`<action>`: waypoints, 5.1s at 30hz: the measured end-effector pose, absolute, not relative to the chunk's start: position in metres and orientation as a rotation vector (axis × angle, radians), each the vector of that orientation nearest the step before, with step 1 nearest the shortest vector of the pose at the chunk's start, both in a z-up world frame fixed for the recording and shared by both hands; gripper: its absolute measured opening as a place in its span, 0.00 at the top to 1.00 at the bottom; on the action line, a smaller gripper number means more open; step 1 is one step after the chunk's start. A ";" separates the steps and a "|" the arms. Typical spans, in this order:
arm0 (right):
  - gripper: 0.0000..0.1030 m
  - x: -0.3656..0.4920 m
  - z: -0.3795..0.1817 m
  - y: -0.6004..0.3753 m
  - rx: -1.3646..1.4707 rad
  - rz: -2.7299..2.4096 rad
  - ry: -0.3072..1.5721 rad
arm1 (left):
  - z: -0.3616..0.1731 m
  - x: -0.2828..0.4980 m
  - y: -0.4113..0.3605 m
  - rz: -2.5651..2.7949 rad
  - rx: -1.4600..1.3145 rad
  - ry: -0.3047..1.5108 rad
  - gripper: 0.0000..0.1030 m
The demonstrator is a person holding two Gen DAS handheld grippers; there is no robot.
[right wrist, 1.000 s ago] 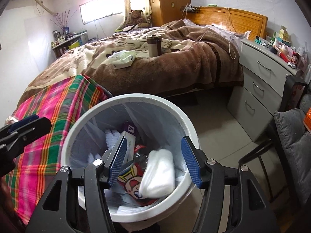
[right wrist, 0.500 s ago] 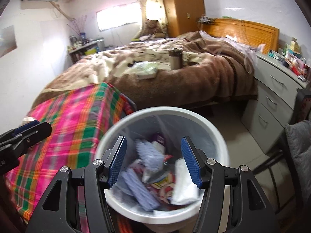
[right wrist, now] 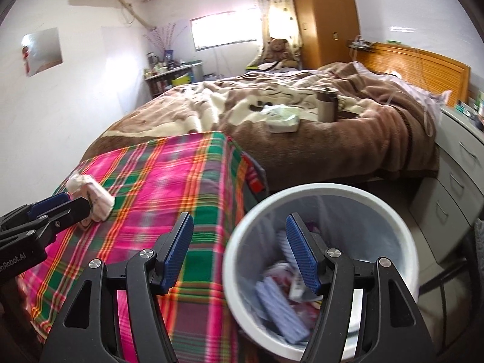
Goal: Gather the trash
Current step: 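Move both open tools back over the items on the blanket, then reach the left tool to the green-labelled milk box while the right tool reaches the white paper bag, then close the left tool on the milk box while the right tool grasps the paper bag, then carry the milk box and paper bag over the white wastebasket with both tools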
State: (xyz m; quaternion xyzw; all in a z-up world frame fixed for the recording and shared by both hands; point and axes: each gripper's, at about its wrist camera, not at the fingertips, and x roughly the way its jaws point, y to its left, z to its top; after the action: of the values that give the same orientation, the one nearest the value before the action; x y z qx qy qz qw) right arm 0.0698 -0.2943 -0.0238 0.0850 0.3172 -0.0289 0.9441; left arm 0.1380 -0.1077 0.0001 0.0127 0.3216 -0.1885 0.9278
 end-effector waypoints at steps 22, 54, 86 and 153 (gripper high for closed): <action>0.33 0.129 -0.030 -0.211 0.091 0.131 0.698 | -0.045 0.180 0.020 -0.095 -0.096 0.765 0.40; 0.33 0.181 -0.049 -0.123 0.079 0.290 0.798 | -0.091 0.226 0.104 0.035 -0.185 0.896 0.36; 0.63 0.205 -0.059 -0.108 0.098 0.281 0.761 | -0.091 0.272 0.104 -0.049 -0.271 0.908 0.40; 0.85 0.050 -0.001 -0.305 0.304 -0.116 0.521 | 0.017 0.111 -0.127 -0.481 0.000 0.633 0.67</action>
State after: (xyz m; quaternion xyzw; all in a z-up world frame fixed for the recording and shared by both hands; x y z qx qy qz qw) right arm 0.0500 -0.3048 -0.0011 0.1495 0.2565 -0.0570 0.9532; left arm 0.1110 -0.1267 0.0173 0.0001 0.3083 -0.2342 0.9220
